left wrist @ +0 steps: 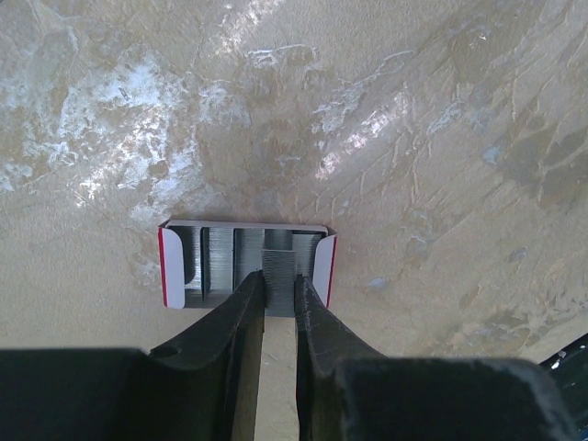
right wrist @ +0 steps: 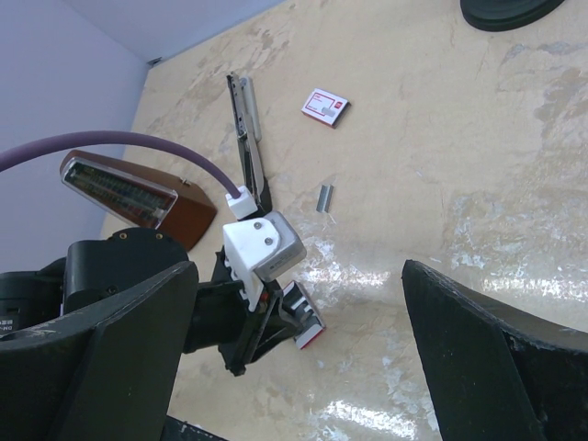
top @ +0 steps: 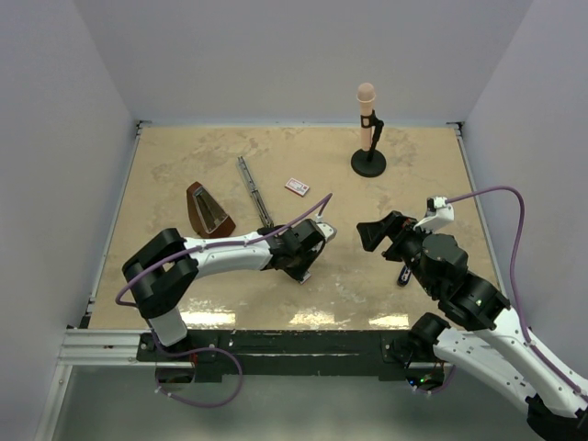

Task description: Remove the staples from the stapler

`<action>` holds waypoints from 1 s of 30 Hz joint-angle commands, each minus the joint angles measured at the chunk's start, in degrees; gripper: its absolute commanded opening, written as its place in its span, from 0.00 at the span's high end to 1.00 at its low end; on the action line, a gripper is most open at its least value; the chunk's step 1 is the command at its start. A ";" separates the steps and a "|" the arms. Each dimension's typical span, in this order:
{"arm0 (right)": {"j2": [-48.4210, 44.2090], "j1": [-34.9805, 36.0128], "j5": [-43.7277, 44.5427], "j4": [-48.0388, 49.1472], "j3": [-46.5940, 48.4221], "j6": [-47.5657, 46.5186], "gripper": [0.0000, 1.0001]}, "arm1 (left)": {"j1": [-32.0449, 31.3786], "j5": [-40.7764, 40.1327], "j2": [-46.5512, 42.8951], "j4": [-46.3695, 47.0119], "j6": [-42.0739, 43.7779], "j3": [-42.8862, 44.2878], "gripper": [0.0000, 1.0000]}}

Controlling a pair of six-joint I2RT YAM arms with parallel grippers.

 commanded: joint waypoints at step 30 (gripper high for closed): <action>0.19 -0.05 1.19 2.38 1.46 0.17 0.01 | -0.60 -1.88 0.44 1.05 1.61 -0.70 0.82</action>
